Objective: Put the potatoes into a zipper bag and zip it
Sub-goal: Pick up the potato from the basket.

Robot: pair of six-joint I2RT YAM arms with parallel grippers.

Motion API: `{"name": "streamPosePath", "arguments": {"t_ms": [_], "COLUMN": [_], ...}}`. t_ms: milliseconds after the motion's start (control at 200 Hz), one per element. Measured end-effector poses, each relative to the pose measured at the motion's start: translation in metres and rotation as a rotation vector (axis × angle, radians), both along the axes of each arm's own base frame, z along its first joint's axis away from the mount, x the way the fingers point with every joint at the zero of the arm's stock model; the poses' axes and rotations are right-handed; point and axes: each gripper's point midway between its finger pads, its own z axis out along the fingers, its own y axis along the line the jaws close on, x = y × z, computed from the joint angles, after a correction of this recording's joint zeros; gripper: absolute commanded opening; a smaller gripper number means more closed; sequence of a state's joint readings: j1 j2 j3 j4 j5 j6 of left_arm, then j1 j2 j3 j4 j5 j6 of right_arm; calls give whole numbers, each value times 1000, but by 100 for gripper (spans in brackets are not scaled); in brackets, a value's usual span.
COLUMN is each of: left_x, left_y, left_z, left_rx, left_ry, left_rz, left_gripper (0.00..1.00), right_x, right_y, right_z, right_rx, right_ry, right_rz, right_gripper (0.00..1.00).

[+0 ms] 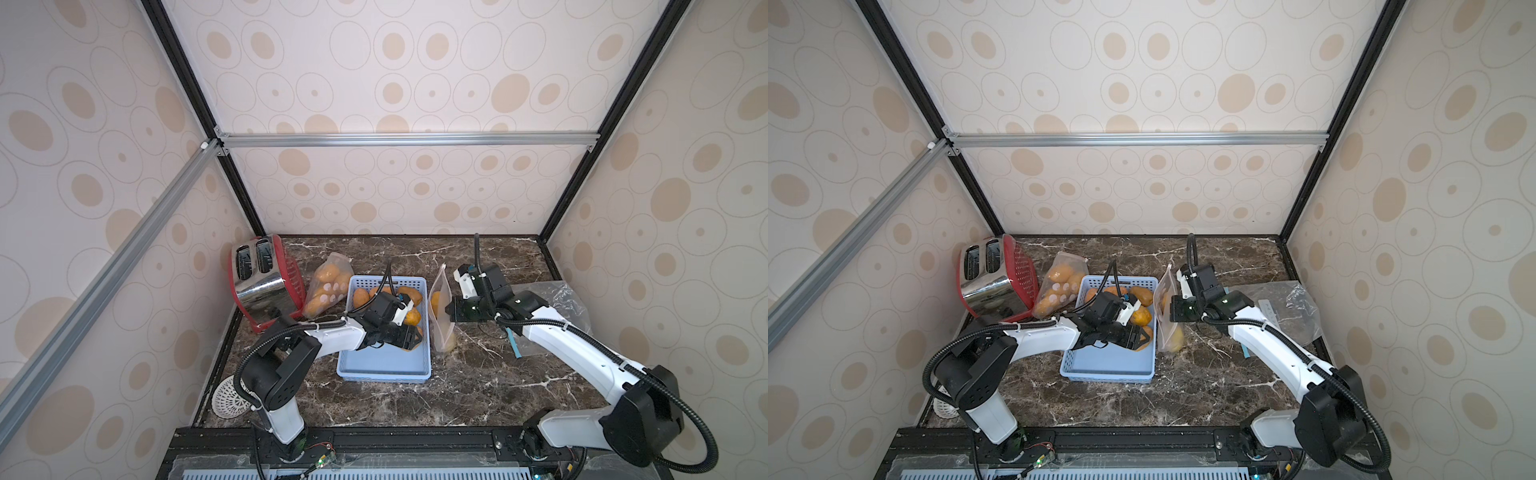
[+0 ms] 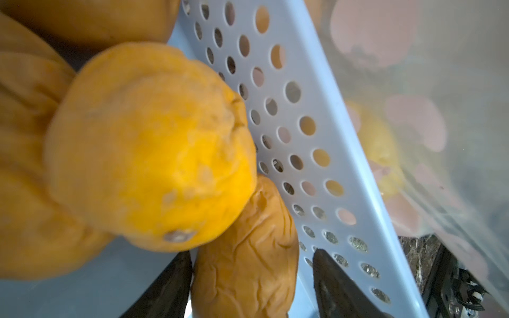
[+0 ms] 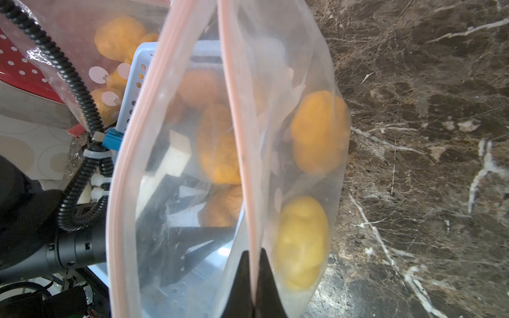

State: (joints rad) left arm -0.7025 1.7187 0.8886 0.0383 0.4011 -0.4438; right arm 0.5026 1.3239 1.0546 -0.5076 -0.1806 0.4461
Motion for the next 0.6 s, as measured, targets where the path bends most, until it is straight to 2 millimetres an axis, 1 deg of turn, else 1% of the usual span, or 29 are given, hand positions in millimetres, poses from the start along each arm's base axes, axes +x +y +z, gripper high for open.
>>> {"name": "streamPosePath", "arguments": {"t_ms": [245, 305, 370, 455, 515, 600], "left_x": [1, 1, 1, 1, 1, 0], "left_y": [4, 5, 5, 5, 5, 5], "left_z": [-4, -4, -4, -4, -4, -2], "left_rx": [29, 32, 34, 37, 37, 36], "left_ry": [-5, -6, -8, -9, -11, -10], "left_rz": [17, 18, 17, 19, 18, 17], "left_gripper": [62, 57, 56, 51, 46, 44], "right_x": [0, 0, 0, 0, 0, 0], "right_y": [0, 0, 0, 0, 0, 0], "right_z": [0, 0, 0, 0, 0, 0], "right_rx": [1, 1, 1, 1, 1, 1], "right_ry": [0, 0, 0, 0, 0, 0], "right_rz": [3, 3, 4, 3, 3, 3], "right_gripper": [0, 0, 0, 0, 0, 0]}}
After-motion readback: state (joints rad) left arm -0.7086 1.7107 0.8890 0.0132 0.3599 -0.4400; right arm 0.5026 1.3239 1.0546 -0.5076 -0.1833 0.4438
